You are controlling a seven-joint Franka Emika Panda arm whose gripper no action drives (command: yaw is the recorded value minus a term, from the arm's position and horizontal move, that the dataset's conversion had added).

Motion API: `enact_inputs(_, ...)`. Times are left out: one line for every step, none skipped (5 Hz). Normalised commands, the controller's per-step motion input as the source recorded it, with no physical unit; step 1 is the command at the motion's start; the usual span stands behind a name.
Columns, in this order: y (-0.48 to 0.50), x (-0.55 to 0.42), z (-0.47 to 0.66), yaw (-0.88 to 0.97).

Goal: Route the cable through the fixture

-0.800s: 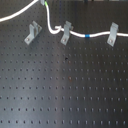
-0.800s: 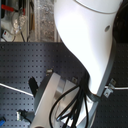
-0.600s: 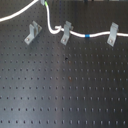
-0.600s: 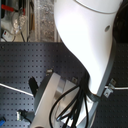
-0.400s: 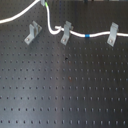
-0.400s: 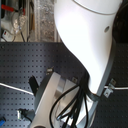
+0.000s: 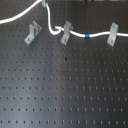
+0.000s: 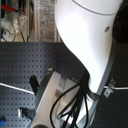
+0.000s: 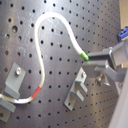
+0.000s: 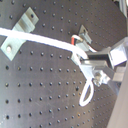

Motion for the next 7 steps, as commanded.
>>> enact_inputs(-0.197, -0.366, 0.24, 0.0)
enact_inputs(-0.123, -0.394, 0.27, 0.0)
enact_inputs(0.011, -0.475, 0.33, -0.09)
enact_inputs(0.024, -0.506, 0.32, -0.18)
enact_inputs(0.051, -0.477, 0.22, -0.23)
enact_inputs(0.234, -0.306, 0.26, -0.36)
enact_inputs(0.156, -0.217, 0.23, -0.51)
